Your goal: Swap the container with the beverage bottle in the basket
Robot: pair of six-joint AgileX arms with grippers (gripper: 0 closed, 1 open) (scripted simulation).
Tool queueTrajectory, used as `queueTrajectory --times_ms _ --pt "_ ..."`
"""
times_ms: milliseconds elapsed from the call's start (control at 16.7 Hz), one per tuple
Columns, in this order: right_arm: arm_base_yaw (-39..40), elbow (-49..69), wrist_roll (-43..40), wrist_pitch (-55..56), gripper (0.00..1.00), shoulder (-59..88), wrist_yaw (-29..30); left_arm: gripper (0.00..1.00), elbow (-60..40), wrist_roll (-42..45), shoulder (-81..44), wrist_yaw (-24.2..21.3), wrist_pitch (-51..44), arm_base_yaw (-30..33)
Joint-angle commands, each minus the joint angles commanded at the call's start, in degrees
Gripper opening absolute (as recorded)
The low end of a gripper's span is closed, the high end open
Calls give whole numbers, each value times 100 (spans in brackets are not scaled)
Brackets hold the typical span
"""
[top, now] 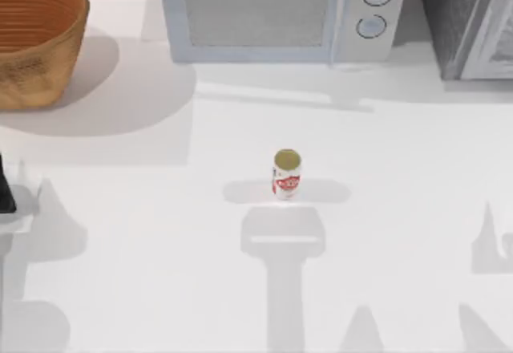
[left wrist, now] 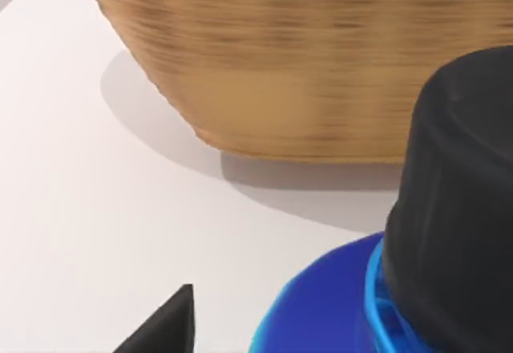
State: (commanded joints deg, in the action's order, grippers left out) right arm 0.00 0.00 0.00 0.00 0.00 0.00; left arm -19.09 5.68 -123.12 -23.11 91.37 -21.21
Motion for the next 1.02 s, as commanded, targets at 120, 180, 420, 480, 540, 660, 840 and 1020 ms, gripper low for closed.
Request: queueTrajectory --times_ms 120,180,420,480,540,660,840,1020 --pt "0 0 0 0 100 0 0 70 0 0 0 0 0 0" --pt "0 0 0 0 100 0 0 62 0 0 0 0 0 0" --pt "0 0 0 0 100 0 0 32 0 0 0 0 0 0" --pt "0 0 0 0 100 0 0 25 0 0 0 0 0 0" --pt "0 0 0 0 100 0 0 17 0 0 0 0 0 0" --pt "0 0 0 0 100 0 0 2 0 0 0 0 0 0" --pt "0 0 0 0 100 0 0 0 0 0 0 0 0 0" --pt "0 0 0 0 100 0 0 0 0 0 0 0 0 0"
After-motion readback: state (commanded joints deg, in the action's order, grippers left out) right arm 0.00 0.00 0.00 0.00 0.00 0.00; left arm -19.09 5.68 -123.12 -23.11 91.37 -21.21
